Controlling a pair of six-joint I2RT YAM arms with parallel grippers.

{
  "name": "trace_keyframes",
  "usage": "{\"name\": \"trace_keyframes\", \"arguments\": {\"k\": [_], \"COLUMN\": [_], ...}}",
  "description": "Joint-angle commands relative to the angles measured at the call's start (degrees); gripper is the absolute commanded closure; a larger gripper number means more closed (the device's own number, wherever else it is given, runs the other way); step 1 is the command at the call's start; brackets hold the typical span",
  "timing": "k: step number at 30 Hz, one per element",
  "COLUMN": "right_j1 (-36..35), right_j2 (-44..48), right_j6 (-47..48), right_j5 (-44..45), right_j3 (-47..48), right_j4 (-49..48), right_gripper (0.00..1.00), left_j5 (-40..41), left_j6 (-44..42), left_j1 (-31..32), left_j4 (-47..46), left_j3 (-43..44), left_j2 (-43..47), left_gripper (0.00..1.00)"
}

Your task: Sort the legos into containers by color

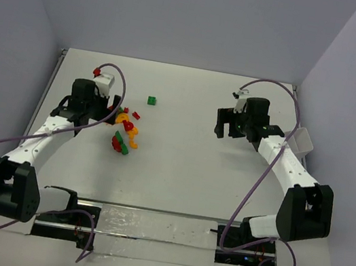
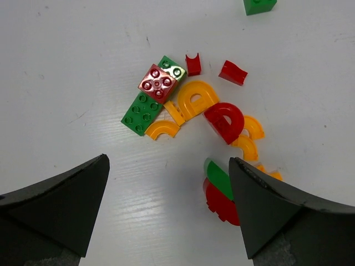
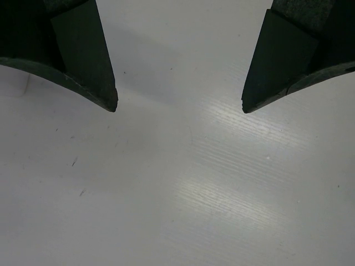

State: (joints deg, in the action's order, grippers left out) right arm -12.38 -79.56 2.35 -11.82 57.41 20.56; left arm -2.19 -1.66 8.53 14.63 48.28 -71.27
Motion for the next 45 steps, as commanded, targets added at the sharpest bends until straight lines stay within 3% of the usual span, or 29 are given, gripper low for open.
{"name": "trace_keyframes", "arguments": {"k": [1,10,22,31,45], "right_j1": [-0.04,1.49,2.65,2.98,3.42], "right_j2": [2.72,3.62,2.31,0.44,-1.56], "right_j6": [-1.01,-2.26,-3.83,-4.2,-4.28], "right_j5": [1.24,1.88,1.36,0.92,0.56], "right_j3": [0.45,-0.8,-0.84,-0.22,0.0], "right_j4": [-1.92,-2.8,-2.98,-2.98,-3.59], "right_gripper": [0.0,0.0,0.0,0.0,0.0], "left_j5": [4.45,20.28,28.02,25.31,23.39], "left_j6": [2.78,11.85,18.99,22.36,23.52], "left_j1": [1.95,12.12,18.88,19.91,20.3], "left_j4": [-3.08,-4.61,0.41,2.65,3.93], "left_j3": [3.39,12.9,29.76,39.19,47.54], "left_j2": [-0.34,-10.39,-31.35,-44.73,-54.6], "left_gripper": [0.01,0.01,0.02,0.09,0.22]}}
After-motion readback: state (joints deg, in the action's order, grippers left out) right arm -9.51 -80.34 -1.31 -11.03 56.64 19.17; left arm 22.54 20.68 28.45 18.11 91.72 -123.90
